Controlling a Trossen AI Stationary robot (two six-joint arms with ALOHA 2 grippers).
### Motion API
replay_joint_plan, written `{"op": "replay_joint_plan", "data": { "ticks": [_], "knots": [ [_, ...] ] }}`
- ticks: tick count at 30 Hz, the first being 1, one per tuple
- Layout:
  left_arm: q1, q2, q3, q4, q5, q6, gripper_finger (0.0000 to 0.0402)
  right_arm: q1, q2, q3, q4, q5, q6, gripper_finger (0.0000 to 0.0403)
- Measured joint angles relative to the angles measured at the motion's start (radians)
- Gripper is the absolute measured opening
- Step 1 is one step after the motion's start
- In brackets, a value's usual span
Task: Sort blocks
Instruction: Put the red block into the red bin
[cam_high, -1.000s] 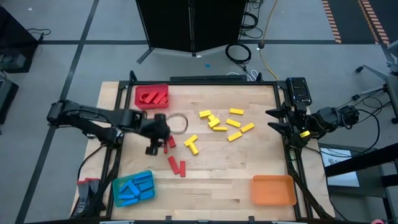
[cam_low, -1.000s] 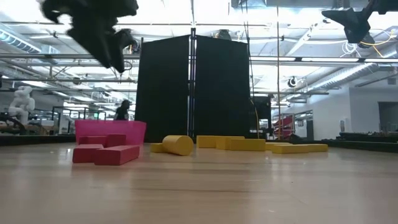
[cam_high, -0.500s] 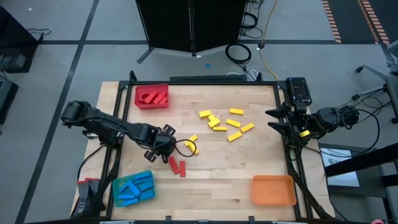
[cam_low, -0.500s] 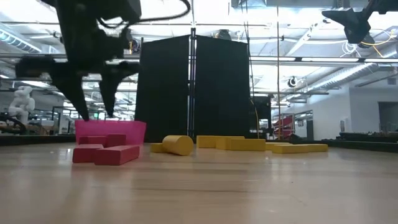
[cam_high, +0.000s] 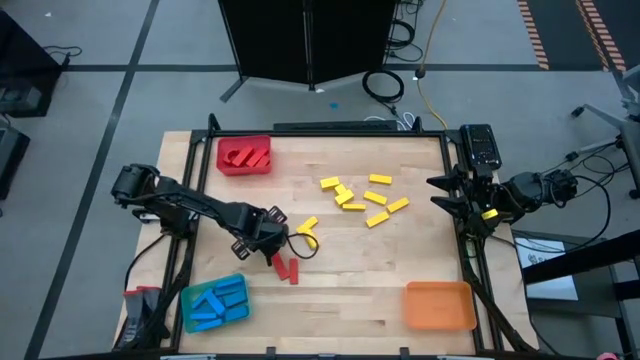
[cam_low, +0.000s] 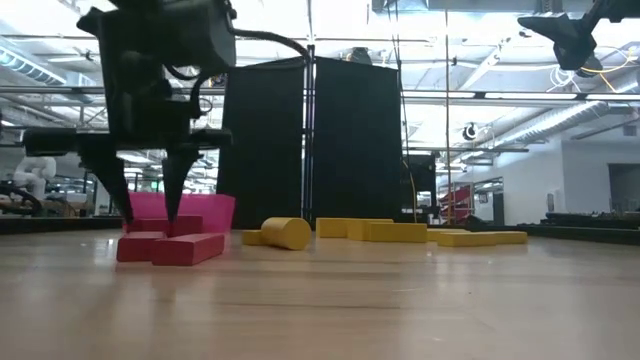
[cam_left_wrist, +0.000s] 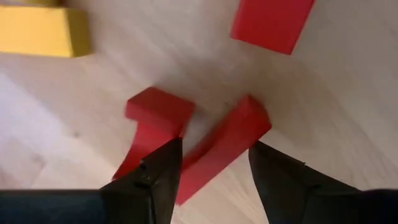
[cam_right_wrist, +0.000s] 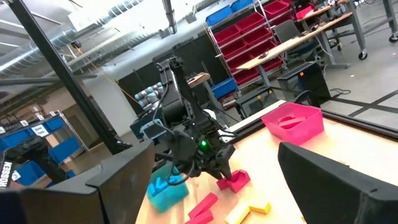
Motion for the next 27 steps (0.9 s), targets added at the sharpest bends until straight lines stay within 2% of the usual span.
{"op": "replay_joint_plan", "data": {
  "ticks": [3,11,16,20,27],
  "knots": [
    [0.017,0.03,0.0,0.009,0.047,0.037,0.0172,0.0,0.0,0.0,-0.003,0.0,-0.001,0.0338],
    [0.06,0.101,0.005,-0.002,0.094,0.034,0.0065,0.0,0.0,0.0,-0.004,0.0,0.008,0.0338],
    [0.063,0.089,0.023,-0.028,0.065,-0.033,0.0061,0.0,0.0,0.0,-0.006,0.0,0.052,0.0338],
    [0.069,0.053,0.076,-0.078,-0.032,-0.19,0.0061,0.0,0.0,0.0,-0.007,0.001,0.057,0.0338],
    [0.106,-0.087,0.169,-0.035,-0.191,-0.507,0.0061,0.0,0.0,0.0,-0.007,0.002,0.05,0.0338]
  ]
}}
